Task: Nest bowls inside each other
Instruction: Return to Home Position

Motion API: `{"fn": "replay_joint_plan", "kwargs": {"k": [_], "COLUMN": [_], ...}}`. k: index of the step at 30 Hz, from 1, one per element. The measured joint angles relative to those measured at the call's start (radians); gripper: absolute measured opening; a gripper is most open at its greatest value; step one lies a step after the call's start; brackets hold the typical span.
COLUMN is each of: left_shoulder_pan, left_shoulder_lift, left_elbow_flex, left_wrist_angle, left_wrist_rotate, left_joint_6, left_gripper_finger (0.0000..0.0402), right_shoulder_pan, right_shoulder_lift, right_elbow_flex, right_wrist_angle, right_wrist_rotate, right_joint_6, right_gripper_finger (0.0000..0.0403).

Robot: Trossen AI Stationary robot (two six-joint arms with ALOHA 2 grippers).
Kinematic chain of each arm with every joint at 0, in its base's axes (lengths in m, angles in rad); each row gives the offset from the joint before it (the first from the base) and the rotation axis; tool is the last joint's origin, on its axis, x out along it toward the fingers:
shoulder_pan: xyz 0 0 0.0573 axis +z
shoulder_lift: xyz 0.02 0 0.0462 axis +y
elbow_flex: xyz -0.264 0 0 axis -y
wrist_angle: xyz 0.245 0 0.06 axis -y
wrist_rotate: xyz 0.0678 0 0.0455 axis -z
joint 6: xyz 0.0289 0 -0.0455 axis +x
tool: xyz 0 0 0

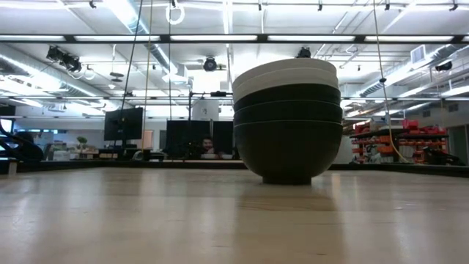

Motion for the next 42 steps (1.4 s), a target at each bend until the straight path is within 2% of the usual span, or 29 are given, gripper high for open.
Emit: {"fn": "replay_joint_plan", "kwargs": {"k": [7,10,16,24,29,39,42], "left_shoulder_pan": [0.0,0.0,0.0,0.0,0.0,0.0,0.0], "left_shoulder_lift": [0.001,0.002,0.002,0.002,0.003,0.003,0.003], "left_elbow_flex": [-0.001,-0.055,-0.184,-0.304,-0.384,-0.428,-0.428], "left_wrist_angle": [-0.016,0.012,0.176,0.307,0.409,0.42,0.417], "left_wrist_rotate": [-0.008,-0.007,0.008,0.016,0.018,0.042,0.042], "left_joint_6": [-0.042,-0.087,-0.108,-0.142,-0.144,-0.187,-0.182], "left_gripper_finger": [0.0039,0.0034,0.0028,0.004,0.0036,0.0031,0.0037], "right_shoulder_pan": [0.0,0.0,0.0,0.0,0.0,0.0,0.0], "right_shoulder_lift": [0.001,0.0,0.0,0.0,0.0,0.0,0.0], "right_elbow_flex": [-0.041,-0.115,-0.267,-0.433,-0.516,-0.669,-0.691], "right_wrist_angle": [-0.003,0.099,0.326,0.386,0.522,0.732,0.728], "right_wrist_rotate": [0.005,0.005,-0.054,-0.067,-0.107,-0.152,-0.158], "right_joint_6": [0.051,0.069,0.08,0.184,0.167,0.169,0.168], "right_gripper_finger": [0.0018,0.0018,0.0018,0.0018,0.0018,0.0018,0.0018]}}
